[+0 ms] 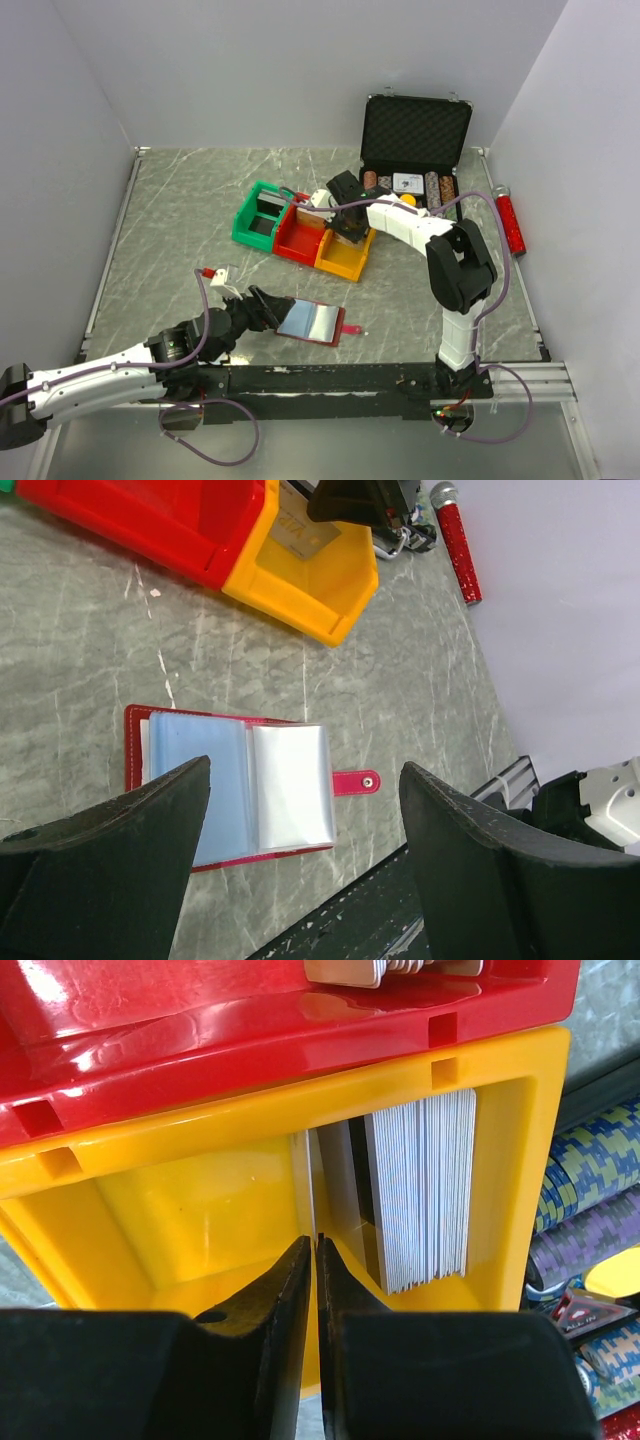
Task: Take the credit cards out of the card holder
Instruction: Place the credit card in the storage box, then reset both arms
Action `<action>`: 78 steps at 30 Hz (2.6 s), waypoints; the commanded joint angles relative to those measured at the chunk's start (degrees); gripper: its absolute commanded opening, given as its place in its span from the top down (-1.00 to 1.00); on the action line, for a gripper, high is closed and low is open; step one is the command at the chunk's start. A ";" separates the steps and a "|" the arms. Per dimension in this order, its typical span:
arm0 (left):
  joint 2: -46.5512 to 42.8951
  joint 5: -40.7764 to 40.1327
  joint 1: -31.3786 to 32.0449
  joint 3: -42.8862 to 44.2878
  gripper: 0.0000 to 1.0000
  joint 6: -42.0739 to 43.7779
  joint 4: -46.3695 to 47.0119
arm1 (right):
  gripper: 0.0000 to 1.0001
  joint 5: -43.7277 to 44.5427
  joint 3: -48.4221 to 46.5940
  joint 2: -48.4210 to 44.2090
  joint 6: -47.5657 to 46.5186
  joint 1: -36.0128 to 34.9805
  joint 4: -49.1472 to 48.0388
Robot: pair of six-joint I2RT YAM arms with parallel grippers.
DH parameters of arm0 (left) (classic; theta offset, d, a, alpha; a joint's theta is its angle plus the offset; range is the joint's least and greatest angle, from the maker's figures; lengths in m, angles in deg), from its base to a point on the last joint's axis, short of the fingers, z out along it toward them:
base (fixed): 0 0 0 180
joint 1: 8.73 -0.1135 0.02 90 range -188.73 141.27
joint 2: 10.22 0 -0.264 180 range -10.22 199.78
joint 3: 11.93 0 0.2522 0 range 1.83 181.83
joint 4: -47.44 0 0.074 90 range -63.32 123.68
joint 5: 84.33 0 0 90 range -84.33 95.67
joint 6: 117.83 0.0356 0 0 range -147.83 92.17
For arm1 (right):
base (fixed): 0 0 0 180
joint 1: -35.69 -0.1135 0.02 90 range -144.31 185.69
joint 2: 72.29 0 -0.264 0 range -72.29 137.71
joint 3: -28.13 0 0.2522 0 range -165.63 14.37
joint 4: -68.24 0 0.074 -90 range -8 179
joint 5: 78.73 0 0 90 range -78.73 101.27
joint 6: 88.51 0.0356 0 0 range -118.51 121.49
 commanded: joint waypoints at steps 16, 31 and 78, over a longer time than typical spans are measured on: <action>0.47 0.51 0.08 -0.14 -0.64 -0.32 2.00 | 0.66 6.91 -2.43 -2.07 1.71 -0.69 -1.38; 1.35 0.87 0.08 0.29 -0.69 0.03 2.27 | 0.60 9.11 -4.54 -3.91 1.80 -1.22 -1.46; 23.93 8.95 -35.96 31.06 -0.90 -4.73 -25.33 | -1.00 10.87 49.26 -80.91 56.29 -4.56 -18.43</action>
